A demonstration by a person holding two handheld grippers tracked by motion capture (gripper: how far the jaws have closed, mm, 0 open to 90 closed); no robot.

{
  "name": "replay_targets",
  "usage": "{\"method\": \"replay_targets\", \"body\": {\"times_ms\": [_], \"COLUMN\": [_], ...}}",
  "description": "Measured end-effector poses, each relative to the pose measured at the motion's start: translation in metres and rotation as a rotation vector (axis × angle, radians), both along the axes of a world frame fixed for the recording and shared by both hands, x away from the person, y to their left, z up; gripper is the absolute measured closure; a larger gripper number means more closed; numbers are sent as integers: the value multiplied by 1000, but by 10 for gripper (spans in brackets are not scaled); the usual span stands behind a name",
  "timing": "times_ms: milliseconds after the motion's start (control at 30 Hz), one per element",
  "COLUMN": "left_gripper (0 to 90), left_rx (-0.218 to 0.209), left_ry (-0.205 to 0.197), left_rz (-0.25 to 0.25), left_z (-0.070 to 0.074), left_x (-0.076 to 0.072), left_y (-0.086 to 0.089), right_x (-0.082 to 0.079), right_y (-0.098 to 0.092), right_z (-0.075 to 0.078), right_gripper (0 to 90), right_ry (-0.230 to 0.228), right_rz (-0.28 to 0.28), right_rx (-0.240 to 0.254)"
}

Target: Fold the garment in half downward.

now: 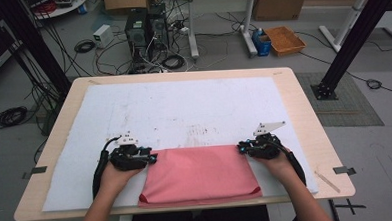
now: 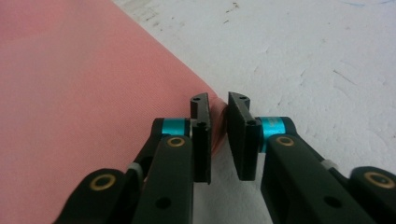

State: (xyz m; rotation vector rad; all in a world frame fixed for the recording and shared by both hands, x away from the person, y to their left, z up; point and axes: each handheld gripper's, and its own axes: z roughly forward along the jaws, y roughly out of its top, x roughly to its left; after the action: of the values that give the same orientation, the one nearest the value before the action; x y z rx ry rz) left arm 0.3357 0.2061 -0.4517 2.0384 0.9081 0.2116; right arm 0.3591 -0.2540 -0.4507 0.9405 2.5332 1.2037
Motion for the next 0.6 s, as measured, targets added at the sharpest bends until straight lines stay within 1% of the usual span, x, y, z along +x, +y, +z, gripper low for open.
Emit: {"method": "replay_targets", "body": {"times_ms": [33, 67, 100, 233, 400, 533, 600], "left_gripper": [625, 671, 684, 800, 822, 824, 825], "left_rx": [2, 7, 13, 26, 25, 26, 24], "left_ry": [1, -4, -9, -22, -58, -81, -92], "left_rz": [-8, -9, -11, -20, -17, -6, 0], "left_z": [0, 0, 0, 1, 5, 9, 10], "left_x": [-1, -2, -2, -3, -2, 4, 9], "left_y": [0, -1, -1, -3, -4, -6, -7], "right_x": [-1, -1, -1, -2, -2, 1, 4], "right_y": [0, 0, 0, 1, 0, -3, -5], "right_z": [0, 1, 1, 2, 5, 8, 9], "right_gripper": [825, 851, 855, 871, 877, 877, 877], "right_ry": [-1, -13, -19, -35, -69, -84, -83], "right_rz": [1, 6, 7, 2, -7, -39, -52], "right_rx": [0, -1, -3, -13, -21, -13, -17]}}
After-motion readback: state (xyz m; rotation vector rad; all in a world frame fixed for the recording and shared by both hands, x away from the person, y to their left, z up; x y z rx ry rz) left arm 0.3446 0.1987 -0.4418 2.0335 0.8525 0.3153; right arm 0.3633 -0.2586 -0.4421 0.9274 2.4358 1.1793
